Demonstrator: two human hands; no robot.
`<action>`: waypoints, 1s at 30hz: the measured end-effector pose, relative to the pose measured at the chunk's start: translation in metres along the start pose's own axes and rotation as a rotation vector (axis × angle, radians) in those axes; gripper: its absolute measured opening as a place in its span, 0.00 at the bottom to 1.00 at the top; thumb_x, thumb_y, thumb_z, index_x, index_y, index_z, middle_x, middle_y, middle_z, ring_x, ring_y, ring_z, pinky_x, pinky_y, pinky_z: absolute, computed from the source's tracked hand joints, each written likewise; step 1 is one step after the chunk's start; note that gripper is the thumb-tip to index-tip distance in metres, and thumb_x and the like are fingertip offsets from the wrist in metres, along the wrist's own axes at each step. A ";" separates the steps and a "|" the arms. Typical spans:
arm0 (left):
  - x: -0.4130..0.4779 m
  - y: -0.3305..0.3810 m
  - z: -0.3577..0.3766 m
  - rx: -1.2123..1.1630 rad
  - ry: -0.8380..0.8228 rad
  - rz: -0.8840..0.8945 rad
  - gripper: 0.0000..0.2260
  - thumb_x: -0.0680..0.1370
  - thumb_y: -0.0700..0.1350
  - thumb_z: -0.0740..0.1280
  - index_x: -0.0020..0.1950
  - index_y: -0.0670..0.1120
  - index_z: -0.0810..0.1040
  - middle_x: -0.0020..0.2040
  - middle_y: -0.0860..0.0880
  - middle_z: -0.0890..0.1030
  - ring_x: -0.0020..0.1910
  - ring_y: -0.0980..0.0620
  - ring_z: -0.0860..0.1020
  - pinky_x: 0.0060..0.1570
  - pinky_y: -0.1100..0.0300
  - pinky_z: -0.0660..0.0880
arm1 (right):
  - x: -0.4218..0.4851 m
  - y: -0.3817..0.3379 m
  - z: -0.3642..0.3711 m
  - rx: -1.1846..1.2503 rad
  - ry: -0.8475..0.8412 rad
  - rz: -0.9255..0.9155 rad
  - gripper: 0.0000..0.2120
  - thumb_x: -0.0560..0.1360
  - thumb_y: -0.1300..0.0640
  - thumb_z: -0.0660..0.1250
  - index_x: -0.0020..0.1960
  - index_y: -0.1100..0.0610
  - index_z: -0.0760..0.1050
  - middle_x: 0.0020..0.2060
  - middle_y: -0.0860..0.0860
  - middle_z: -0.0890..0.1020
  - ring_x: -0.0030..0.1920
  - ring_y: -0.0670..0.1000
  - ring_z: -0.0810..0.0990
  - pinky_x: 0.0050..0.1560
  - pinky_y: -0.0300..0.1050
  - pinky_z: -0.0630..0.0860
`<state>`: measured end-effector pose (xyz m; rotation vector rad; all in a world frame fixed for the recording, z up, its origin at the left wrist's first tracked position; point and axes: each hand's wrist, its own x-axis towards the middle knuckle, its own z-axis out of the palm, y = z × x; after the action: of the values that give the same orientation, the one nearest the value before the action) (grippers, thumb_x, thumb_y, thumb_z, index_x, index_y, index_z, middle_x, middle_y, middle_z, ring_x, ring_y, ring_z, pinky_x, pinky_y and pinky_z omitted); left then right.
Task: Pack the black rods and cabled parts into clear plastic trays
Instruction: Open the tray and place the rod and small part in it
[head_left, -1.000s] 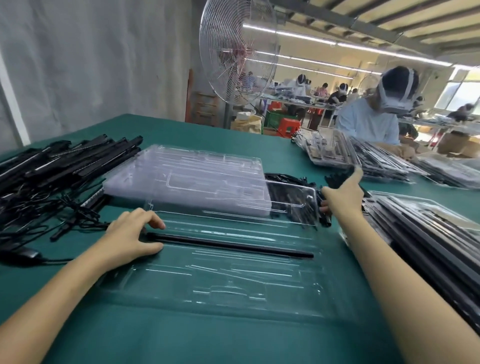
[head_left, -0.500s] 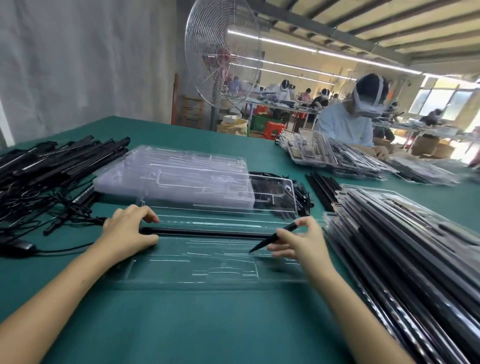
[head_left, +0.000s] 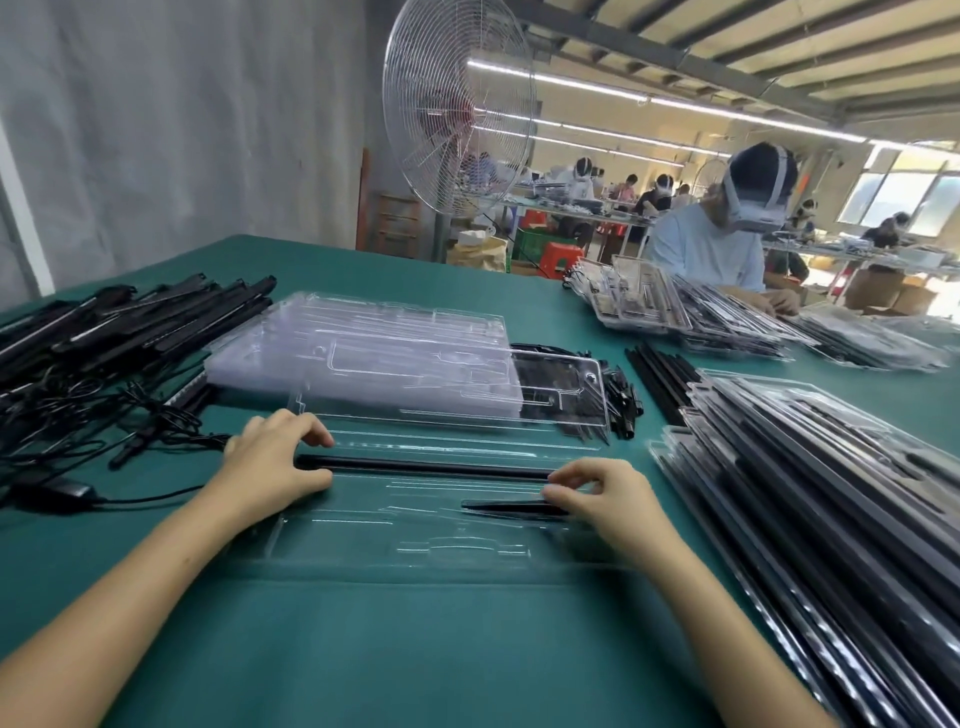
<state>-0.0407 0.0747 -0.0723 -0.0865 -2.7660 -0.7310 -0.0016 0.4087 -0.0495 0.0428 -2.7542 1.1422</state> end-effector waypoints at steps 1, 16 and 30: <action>0.000 0.000 0.000 0.003 -0.001 0.003 0.14 0.68 0.46 0.73 0.45 0.60 0.72 0.46 0.59 0.70 0.51 0.53 0.66 0.50 0.56 0.61 | 0.000 0.002 -0.004 0.027 0.029 0.005 0.05 0.70 0.54 0.74 0.37 0.47 0.79 0.35 0.45 0.81 0.29 0.36 0.74 0.32 0.26 0.68; 0.015 -0.026 -0.018 -0.324 0.308 0.033 0.05 0.75 0.37 0.69 0.45 0.48 0.80 0.45 0.51 0.82 0.45 0.54 0.78 0.50 0.66 0.71 | 0.000 0.021 -0.024 -0.185 0.014 0.068 0.06 0.74 0.57 0.67 0.39 0.52 0.80 0.31 0.41 0.79 0.35 0.36 0.74 0.31 0.24 0.66; 0.031 -0.081 -0.047 0.509 0.080 -0.505 0.28 0.78 0.62 0.58 0.65 0.41 0.69 0.66 0.40 0.71 0.64 0.39 0.66 0.60 0.48 0.68 | -0.005 0.018 -0.029 -0.043 0.031 0.153 0.08 0.72 0.58 0.70 0.35 0.55 0.81 0.22 0.45 0.77 0.28 0.45 0.74 0.36 0.40 0.71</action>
<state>-0.0690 -0.0193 -0.0626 0.7429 -2.8177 -0.1001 0.0057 0.4420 -0.0423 -0.1918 -2.7938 1.1080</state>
